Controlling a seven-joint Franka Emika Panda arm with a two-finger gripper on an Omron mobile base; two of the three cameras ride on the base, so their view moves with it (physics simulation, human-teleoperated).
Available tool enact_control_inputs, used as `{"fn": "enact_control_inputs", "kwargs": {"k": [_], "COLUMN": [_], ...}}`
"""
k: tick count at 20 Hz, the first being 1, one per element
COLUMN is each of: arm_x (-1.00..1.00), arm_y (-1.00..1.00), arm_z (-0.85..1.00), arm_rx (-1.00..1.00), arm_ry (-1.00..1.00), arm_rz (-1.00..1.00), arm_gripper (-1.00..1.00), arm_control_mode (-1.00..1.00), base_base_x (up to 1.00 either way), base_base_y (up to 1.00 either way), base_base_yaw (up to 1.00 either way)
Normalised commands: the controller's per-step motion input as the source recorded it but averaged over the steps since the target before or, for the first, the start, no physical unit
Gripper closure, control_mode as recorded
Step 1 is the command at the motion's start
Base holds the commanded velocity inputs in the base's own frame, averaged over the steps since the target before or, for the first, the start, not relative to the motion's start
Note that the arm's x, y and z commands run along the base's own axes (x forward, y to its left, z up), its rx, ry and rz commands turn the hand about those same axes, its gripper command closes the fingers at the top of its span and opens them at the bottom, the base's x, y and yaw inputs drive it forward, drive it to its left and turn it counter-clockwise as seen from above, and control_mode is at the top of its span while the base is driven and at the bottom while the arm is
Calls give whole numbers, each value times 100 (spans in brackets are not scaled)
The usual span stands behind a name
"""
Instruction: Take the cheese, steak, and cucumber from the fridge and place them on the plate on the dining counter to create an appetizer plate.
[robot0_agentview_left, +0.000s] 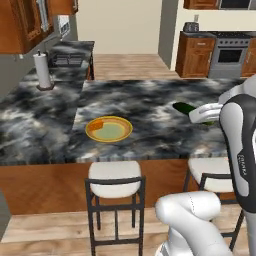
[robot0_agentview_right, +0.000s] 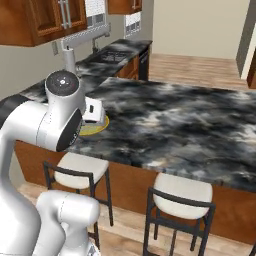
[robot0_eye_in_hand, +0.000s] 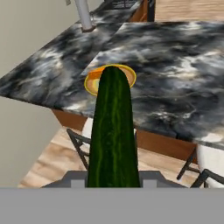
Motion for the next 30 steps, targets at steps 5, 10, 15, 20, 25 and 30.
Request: {"fn": "enact_control_inputs", "kwargs": {"k": [5,10,15,20,25,30], "arm_x": [0,0,0,0,0,0], "arm_y": [0,0,0,0,0,0], "arm_z": [0,0,0,0,0,0], "arm_rx": [0,0,0,0,0,0], "arm_ry": [0,0,0,0,0,0], "arm_rz": [0,0,0,0,0,0], "arm_gripper": [100,100,100,100,100,100], "arm_control_mode": [100,100,100,100,100,100], "base_base_x": [78,91,95,43,23,19], "base_base_y": [100,100,74,16,8,6], "base_base_yaw": [-25,-27,-31,-14,-8,-3]}}
